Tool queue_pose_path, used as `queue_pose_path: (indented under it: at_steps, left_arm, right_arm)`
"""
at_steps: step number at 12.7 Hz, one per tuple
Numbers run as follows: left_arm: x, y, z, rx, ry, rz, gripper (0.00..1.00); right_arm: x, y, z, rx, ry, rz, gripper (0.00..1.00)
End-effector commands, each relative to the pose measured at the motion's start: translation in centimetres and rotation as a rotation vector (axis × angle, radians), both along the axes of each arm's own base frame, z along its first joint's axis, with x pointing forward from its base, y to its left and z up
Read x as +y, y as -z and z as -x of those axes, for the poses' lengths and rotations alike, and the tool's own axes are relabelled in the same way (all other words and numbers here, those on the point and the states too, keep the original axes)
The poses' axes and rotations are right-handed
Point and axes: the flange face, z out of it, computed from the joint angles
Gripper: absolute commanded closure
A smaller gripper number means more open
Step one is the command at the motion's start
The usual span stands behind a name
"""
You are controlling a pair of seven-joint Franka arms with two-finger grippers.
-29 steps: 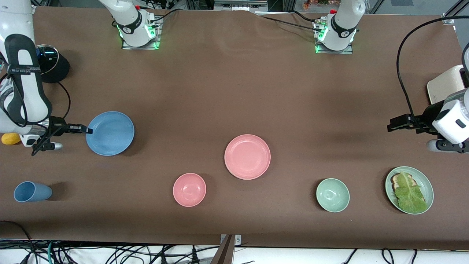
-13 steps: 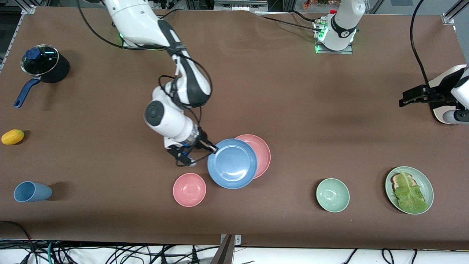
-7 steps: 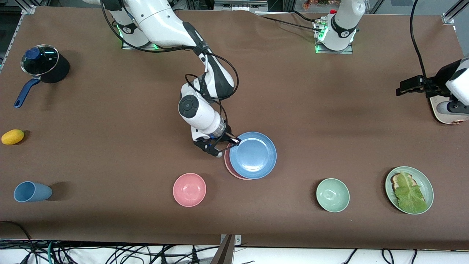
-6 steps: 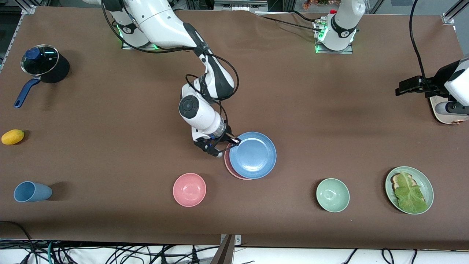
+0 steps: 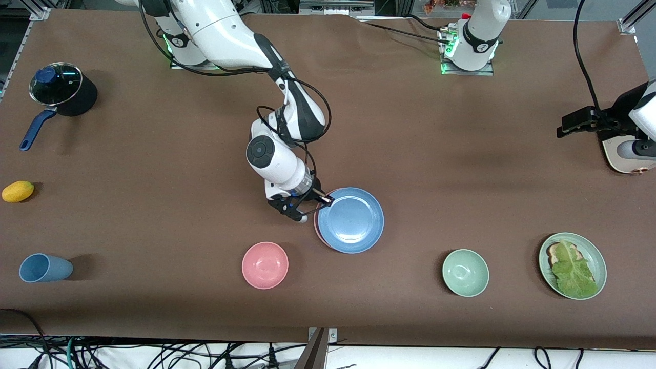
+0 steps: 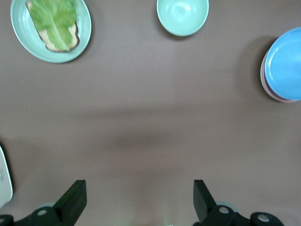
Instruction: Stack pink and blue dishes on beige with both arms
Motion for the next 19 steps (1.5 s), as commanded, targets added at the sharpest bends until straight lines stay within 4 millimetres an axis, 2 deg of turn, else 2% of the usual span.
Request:
queue_pose_path:
  at_steps: [1, 3, 4, 5, 6, 8, 10, 13, 14, 16, 17, 19]
  left_arm:
    - [-0.5, -0.3, 0.0, -0.060, 0.017, -0.023, 0.00]
    - [-0.9, 0.4, 0.0, -0.048, 0.023, -0.022, 0.00]
    - [-0.9, 0.7, -0.2, -0.043, 0.023, -0.024, 0.00]
    - [-0.9, 0.7, -0.3, -0.043, 0.023, -0.024, 0.00]
    - [-0.9, 0.7, -0.3, -0.043, 0.023, -0.024, 0.00]
    - [-1.0, 1.0, -0.4, -0.038, 0.025, -0.023, 0.00]
    - [-1.0, 1.0, -0.4, -0.039, 0.023, -0.015, 0.00]
    - [-1.1, 1.0, -0.4, -0.039, 0.022, -0.009, 0.00]
    - [-1.2, 1.0, -0.4, -0.039, 0.024, -0.007, 0.00]
    - [-1.4, 1.0, -0.4, -0.038, 0.024, 0.008, 0.00]
    - [-1.4, 1.0, -0.4, -0.038, 0.024, 0.010, 0.00]
    - [-1.3, 1.0, -0.4, -0.038, 0.022, 0.011, 0.00]
  right_arm:
    - [0.1, -0.1, -0.5, -0.006, -0.003, -0.009, 1.00]
    - [0.0, 0.0, -0.4, -0.002, -0.004, -0.005, 1.00]
    - [-0.1, 0.1, -0.4, 0.001, -0.007, -0.003, 0.85]
    - [-0.5, -0.1, -0.7, -0.005, -0.003, 0.004, 0.35]
    - [-0.6, -0.5, -0.9, -0.016, -0.002, 0.015, 0.01]
    - [-1.7, -0.9, -1.0, 0.011, -0.014, 0.051, 0.00]
    - [-3.1, -2.8, -1.5, 0.006, -0.097, 0.165, 0.00]
    - [-6.1, -7.6, -2.5, -0.019, -0.183, 0.283, 0.00]
    - [-7.5, -9.8, -2.8, -0.033, -0.256, 0.311, 0.00]
    - [-12.0, -14.6, -3.9, -0.035, -0.385, 0.334, 0.00]
    - [-14.6, -16.2, -4.2, -0.012, -0.448, 0.349, 0.00]
    - [-20.5, -21.1, -4.1, 0.026, -0.581, 0.351, 0.00]
